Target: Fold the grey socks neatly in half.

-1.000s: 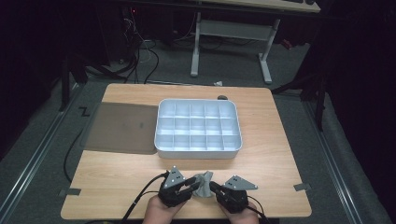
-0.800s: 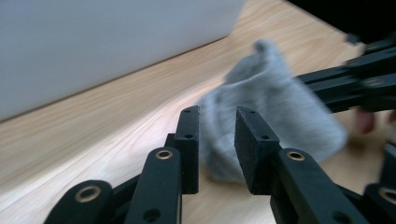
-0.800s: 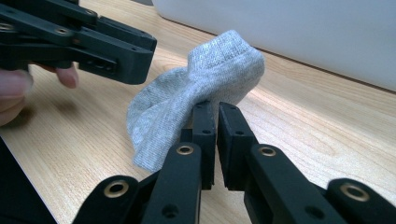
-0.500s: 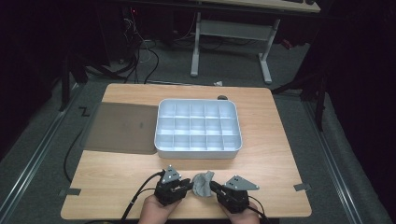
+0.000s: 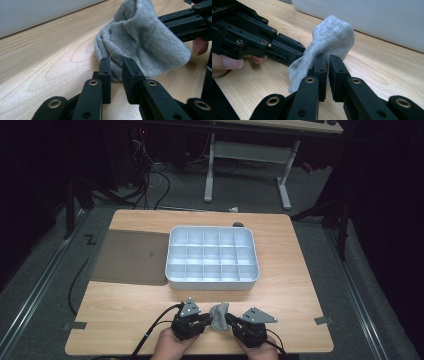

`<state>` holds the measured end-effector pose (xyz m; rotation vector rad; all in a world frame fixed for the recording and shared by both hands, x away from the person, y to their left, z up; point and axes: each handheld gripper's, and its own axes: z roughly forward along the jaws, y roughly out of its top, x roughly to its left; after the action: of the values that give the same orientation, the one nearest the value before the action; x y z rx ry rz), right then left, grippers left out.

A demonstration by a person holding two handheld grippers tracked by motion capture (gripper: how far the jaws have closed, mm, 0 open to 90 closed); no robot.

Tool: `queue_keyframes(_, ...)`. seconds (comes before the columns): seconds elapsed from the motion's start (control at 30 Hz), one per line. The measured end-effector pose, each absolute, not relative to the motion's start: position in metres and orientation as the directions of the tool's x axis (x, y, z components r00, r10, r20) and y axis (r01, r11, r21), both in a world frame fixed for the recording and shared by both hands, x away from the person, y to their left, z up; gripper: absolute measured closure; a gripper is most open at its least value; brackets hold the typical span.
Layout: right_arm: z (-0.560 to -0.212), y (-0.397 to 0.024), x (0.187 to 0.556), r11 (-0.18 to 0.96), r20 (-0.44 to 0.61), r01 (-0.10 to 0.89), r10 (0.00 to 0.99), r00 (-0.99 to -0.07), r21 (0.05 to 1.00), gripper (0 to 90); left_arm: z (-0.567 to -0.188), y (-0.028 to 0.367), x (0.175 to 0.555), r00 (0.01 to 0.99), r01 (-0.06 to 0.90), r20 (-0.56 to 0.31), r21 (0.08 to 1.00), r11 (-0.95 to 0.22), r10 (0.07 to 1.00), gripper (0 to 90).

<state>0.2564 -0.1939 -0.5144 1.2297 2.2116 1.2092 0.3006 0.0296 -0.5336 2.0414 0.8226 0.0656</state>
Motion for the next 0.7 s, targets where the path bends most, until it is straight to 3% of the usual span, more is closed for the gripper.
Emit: queue_keyframes(0.7, -0.512, -0.177, 0.272, 0.373, 0.02, 0.522, 0.8, -0.6, 0.767, 85.2, -0.535, 0.024, 0.301, 0.787, 0.518, -0.24, 0.758, -0.397, 0.568, 80.2)
